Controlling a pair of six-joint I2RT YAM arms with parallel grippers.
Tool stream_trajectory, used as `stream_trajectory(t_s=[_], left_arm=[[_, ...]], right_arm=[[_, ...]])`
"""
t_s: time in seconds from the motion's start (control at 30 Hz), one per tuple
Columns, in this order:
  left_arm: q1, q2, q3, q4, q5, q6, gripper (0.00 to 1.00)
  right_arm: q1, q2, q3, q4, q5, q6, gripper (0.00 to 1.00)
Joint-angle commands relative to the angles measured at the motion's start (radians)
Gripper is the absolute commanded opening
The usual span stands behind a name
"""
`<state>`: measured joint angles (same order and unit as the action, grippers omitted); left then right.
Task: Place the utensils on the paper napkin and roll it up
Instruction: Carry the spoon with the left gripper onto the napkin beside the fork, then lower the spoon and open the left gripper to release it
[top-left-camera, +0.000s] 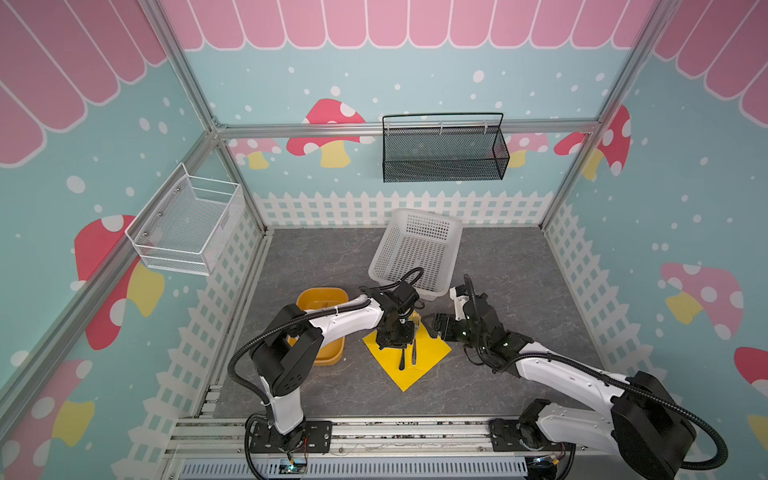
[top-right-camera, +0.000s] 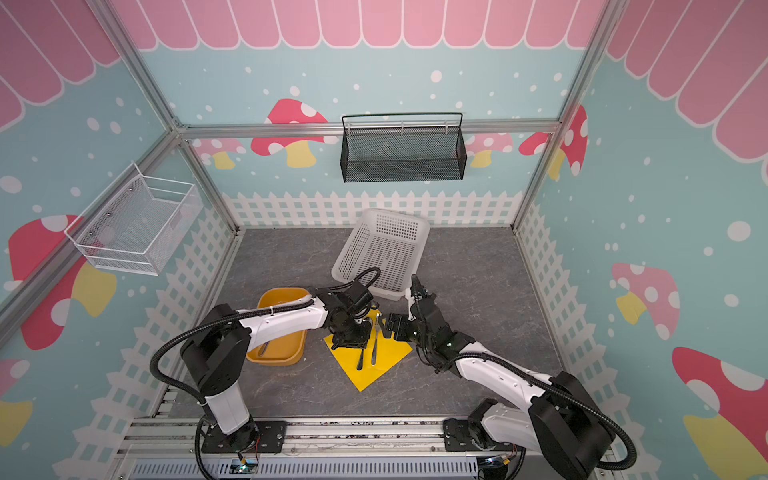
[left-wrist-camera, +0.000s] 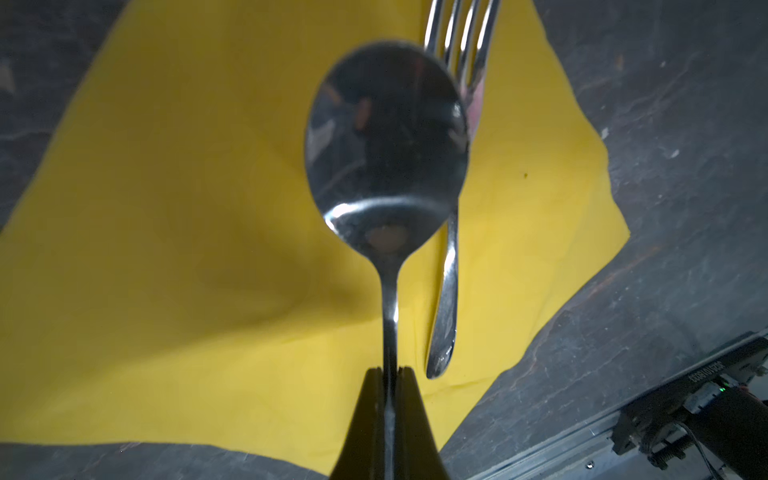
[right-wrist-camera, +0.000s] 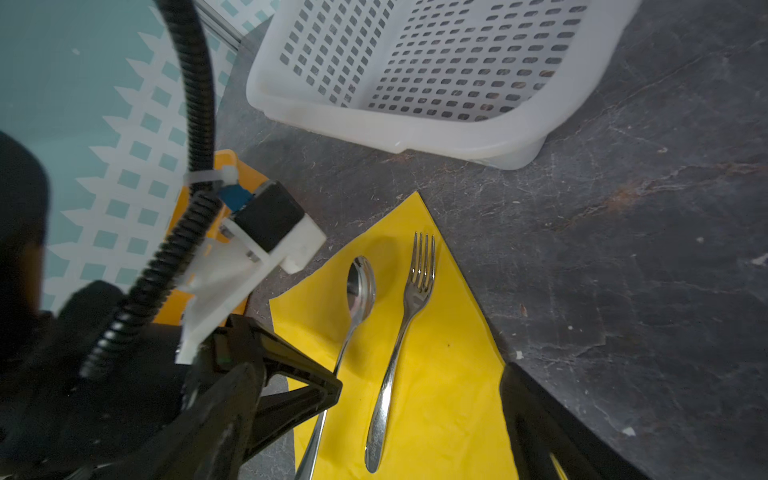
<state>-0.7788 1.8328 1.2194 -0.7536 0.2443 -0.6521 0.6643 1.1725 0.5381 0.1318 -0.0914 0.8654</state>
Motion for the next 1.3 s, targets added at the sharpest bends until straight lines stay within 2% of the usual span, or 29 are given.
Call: stream_trajectory(t_s=[0.0,0.57,1.27], left_arm=[[0.0,0.033,0.034,0.034,-0.003,-0.019,0.04],[0.014,0.128,0.091,0.063,-0.045,-0.039,0.05],[0.015,0.099,0.048,0.077,-0.07,-0.064,0.12]], right_arm=[[-0.004,-0.017,-0.025,0.023,0.001,0.016,0.93],[-0.004,0.002,-0.029,0.025,0.01,0.017,0.93],[-0.003,0.015,-0.015,0.026,0.003,0.011,0.93]])
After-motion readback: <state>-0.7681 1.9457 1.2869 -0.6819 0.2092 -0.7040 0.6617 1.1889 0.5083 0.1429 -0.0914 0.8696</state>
